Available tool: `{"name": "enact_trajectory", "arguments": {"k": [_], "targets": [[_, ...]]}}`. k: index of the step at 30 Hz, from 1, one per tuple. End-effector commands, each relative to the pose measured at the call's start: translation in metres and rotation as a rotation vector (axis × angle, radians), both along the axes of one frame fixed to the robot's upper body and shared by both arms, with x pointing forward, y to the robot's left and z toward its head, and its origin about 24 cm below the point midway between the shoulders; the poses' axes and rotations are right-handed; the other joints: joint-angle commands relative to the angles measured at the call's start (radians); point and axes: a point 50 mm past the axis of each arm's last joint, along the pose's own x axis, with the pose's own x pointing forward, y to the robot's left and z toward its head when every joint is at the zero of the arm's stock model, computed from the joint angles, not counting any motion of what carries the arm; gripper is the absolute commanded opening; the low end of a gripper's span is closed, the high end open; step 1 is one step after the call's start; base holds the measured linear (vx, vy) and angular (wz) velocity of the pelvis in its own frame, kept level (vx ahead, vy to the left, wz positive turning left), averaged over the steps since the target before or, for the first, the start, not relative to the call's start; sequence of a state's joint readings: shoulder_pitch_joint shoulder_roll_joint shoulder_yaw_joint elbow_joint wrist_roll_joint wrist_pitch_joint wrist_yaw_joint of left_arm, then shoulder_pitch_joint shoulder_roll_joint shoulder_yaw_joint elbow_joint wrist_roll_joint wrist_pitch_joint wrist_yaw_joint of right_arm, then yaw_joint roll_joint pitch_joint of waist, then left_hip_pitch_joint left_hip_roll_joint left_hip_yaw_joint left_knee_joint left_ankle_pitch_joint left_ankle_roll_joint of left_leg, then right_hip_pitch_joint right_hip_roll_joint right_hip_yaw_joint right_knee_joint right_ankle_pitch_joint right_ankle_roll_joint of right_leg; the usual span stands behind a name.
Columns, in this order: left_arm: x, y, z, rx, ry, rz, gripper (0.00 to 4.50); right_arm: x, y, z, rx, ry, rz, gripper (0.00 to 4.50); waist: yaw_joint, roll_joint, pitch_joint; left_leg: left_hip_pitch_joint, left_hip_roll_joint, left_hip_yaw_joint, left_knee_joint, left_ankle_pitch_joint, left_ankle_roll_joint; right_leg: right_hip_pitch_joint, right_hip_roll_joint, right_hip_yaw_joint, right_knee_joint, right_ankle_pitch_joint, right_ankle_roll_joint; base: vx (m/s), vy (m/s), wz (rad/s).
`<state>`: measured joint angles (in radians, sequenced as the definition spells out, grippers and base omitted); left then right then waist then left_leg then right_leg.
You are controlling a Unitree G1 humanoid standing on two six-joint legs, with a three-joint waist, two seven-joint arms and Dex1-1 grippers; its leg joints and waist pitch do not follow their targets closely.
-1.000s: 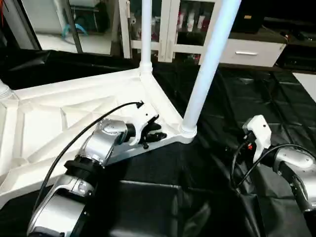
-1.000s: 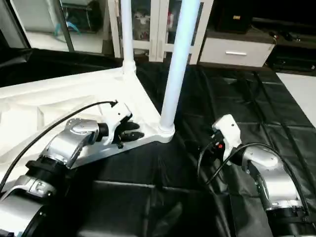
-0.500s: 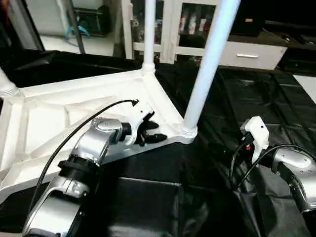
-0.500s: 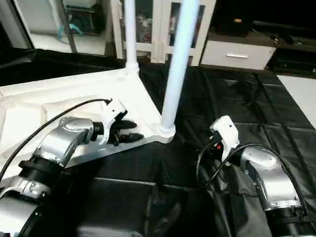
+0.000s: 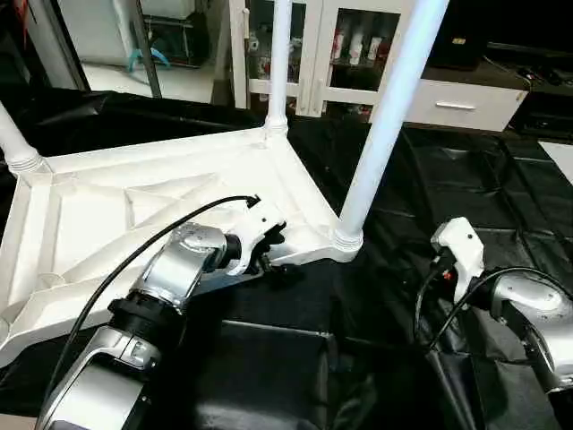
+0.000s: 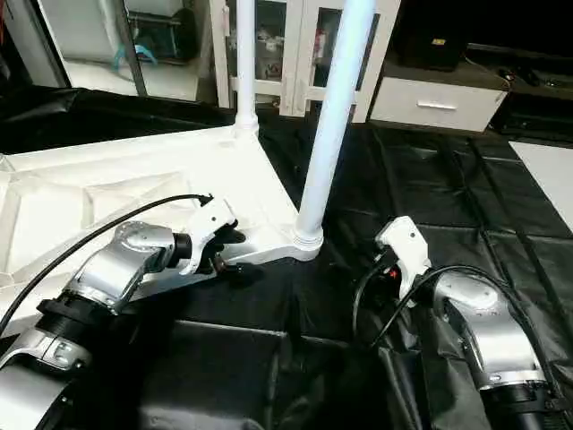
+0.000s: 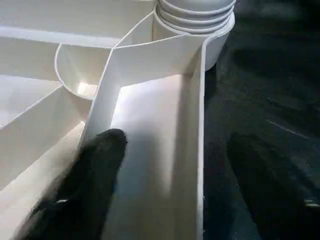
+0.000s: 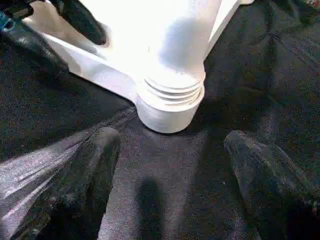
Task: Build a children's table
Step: Rotate leg to tighten
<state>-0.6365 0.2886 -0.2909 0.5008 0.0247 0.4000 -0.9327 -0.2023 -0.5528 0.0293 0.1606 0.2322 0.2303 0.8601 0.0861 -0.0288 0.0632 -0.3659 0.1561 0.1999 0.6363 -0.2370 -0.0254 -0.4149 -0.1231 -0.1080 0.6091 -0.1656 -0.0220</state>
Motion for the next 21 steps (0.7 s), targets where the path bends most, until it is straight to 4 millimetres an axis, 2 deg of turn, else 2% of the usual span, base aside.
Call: {"name": "enact_trajectory", "arguments": {"k": [1, 3, 5, 6, 8, 9, 10, 11, 14, 17, 21], "targets": [[-0.0049, -0.0017, -0.0096, 0.03, 0.046, -0.018, 3.42, -0.0004, -0.001, 0.0034, -0.021, -0.006, 0.013, 3.63, -0.004, -0.004, -0.067, 0.012, 0.082, -0.04, -0.099, -0.156, 0.031, 0.05, -0.061, 0.064, -0.079, -0.278, -0.187, 0.0, 0.0, 0.0], [-0.005, -0.0008, -0.0099, 0.037, 0.057, -0.025, 3.33, -0.0008, 0.0001, 0.0032, -0.02, -0.005, 0.014, 3.63, -0.004, -0.005, -0.068, 0.01, 0.082, -0.04, -0.099, -0.144, 0.036, 0.053, -0.061, 0.064, -0.075, -0.251, -0.196, 0.0, 0.0, 0.0], [-0.0051, -0.0003, -0.0102, 0.043, 0.064, -0.032, 3.3, -0.0007, 0.0009, 0.003, -0.019, -0.004, 0.015, 3.63, -0.003, -0.001, -0.069, 0.009, 0.082, -0.041, -0.098, -0.132, 0.04, 0.055, -0.062, 0.064, -0.072, -0.232, -0.203, 0.0, 0.0, 0.0], [-0.0051, 0.0, -0.0102, 0.048, 0.07, -0.033, 3.01, -0.0004, 0.0015, 0.0027, -0.019, -0.004, 0.016, 3.63, -0.003, 0.003, -0.069, 0.009, 0.083, -0.041, -0.098, -0.126, 0.042, 0.055, -0.061, 0.064, -0.069, -0.211, -0.213, 0.0, 0.0, 0.0], [-0.0051, 0.0001, -0.0103, 0.05, 0.073, -0.035, 2.93, -0.0003, 0.0017, 0.0026, -0.018, -0.003, 0.016, 3.63, -0.004, 0.0, -0.07, 0.009, 0.083, -0.04, -0.097, -0.125, 0.044, 0.055, -0.06, 0.064, -0.07, -0.205, -0.215, 0.0, 0.0, 0.0], [-0.0048, 0.0009, -0.0108, 0.067, 0.083, -0.038, 2.92, 0.0004, 0.0021, 0.0026, -0.018, -0.005, 0.018, 3.63, -0.002, 0.007, -0.07, 0.01, 0.082, -0.04, -0.098, -0.127, 0.044, 0.055, -0.061, 0.064, -0.069, -0.196, -0.223, 0.0, 0.0, 0.0], [-0.0048, 0.0009, -0.0108, 0.067, 0.083, -0.038, 2.73, 0.0004, 0.0021, 0.0026, -0.018, -0.005, 0.018, 3.63, -0.004, 0.004, -0.07, 0.009, 0.083, -0.04, -0.098, -0.13, 0.043, 0.057, -0.061, 0.064, -0.068, -0.191, -0.226, 0.0, 0.0, 0.0], [-0.0046, 0.0013, -0.011, 0.081, 0.09, -0.041, 2.57, 0.0014, 0.0018, 0.003, -0.021, -0.008, 0.018, 3.63, -0.003, 0.008, -0.07, 0.01, 0.083, -0.04, -0.098, -0.135, 0.041, 0.057, -0.061, 0.064, -0.069, -0.191, -0.229, 0.0, 0.0, 0.0], [-0.0052, 0.0012, -0.011, 0.095, 0.1, -0.054, 2.4, 0.0023, 0.0008, 0.0034, -0.029, -0.011, 0.021, 3.63, -0.004, 0.007, -0.069, 0.01, 0.083, -0.041, -0.099, -0.151, 0.035, 0.057, -0.062, 0.064, -0.071, -0.207, -0.228, 0.0, 0.0, 0.0], [-0.0078, 0.0027, -0.0126, 0.155, 0.105, -0.079, 2.04, 0.0032, -0.0006, 0.0045, -0.041, -0.015, 0.025, 3.63, -0.007, 0.007, -0.068, 0.009, 0.084, -0.042, -0.101, -0.165, 0.027, 0.058, -0.062, 0.065, -0.073, -0.223, -0.221, 0.0, 0.0, 0.0], [-0.0089, 0.0018, -0.0131, 0.174, 0.109, -0.087, 1.72, 0.004, -0.0011, 0.0058, -0.043, -0.018, 0.026, 3.63, -0.013, 0.003, -0.068, 0.01, 0.083, -0.04, -0.099, -0.157, 0.033, 0.058, -0.061, 0.066, -0.073, -0.223, -0.224, 0.0, 0.0, 0.0]]}}
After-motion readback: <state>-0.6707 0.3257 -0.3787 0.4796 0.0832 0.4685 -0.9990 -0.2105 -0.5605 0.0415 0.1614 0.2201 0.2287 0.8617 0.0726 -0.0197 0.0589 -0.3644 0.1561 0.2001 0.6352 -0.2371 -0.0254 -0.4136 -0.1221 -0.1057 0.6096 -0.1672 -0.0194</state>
